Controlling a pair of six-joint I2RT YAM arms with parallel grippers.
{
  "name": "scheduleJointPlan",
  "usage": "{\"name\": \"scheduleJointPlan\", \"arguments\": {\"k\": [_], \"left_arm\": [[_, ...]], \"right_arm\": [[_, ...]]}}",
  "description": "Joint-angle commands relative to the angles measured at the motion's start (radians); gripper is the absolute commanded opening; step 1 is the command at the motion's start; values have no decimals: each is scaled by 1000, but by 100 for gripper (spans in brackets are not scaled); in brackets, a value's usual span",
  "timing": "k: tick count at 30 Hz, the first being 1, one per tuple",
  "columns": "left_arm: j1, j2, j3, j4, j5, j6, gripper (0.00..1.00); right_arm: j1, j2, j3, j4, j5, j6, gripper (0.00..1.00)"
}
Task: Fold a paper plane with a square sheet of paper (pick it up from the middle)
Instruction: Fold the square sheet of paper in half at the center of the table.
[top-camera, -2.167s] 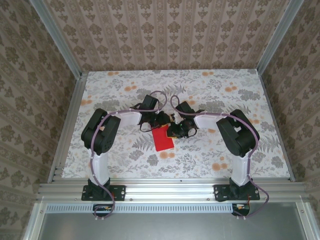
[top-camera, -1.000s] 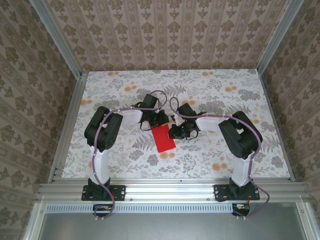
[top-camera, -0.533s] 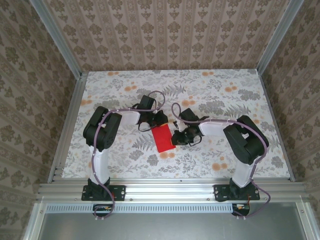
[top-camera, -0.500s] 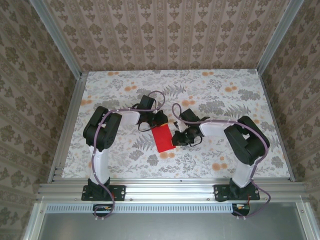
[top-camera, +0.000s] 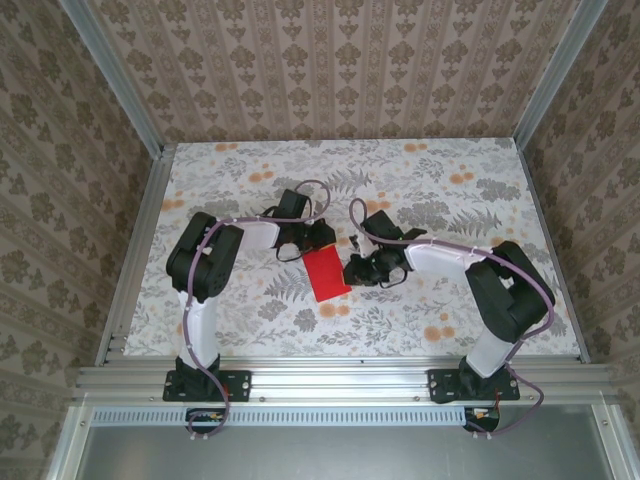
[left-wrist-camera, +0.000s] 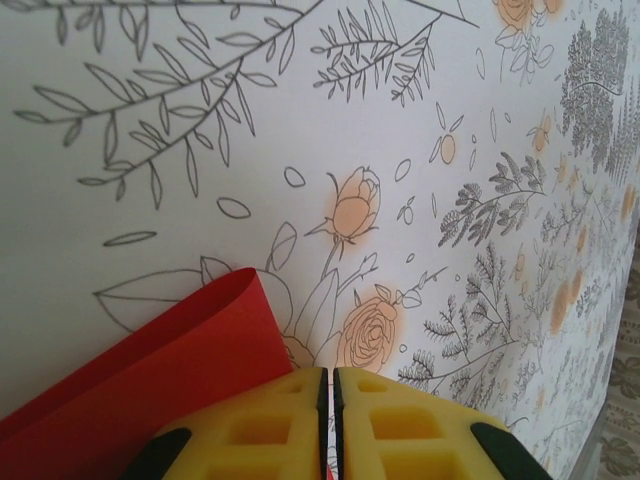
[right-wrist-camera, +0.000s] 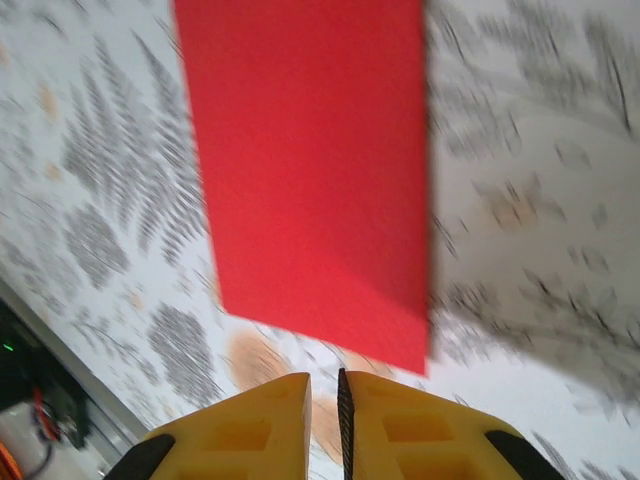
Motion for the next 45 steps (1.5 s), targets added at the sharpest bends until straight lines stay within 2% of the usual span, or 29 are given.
{"name": "scheduleJointPlan", "arguments": {"k": [1,11,17,24,35,40,44,45], "left_arm": [[-4,41,16,-73,-69,41,14],[-5,36,26,-76,-78,39,14],[21,37,45,-77,-109,45,18],[49,79,104,-83,-123,55,19],[62,105,200,-197,-217,108,20],[75,87,278,-246,-214,137,24],[80,18,292,-271,-217,147,34],[109,-12,280,-274,-219,145,37]], "right_arm": [[7,72,49,65,16,67,18],[8,191,57,30,11,68,17],[7,194,5,-25,35,48,17],[7,190,-39,-11,36,48,17],[7,175,-60,-2,43,45,17],[7,155,-47,12,26,51,18],[7,117,1,49,3,82,22],[7,106,21,60,1,91,24]]}}
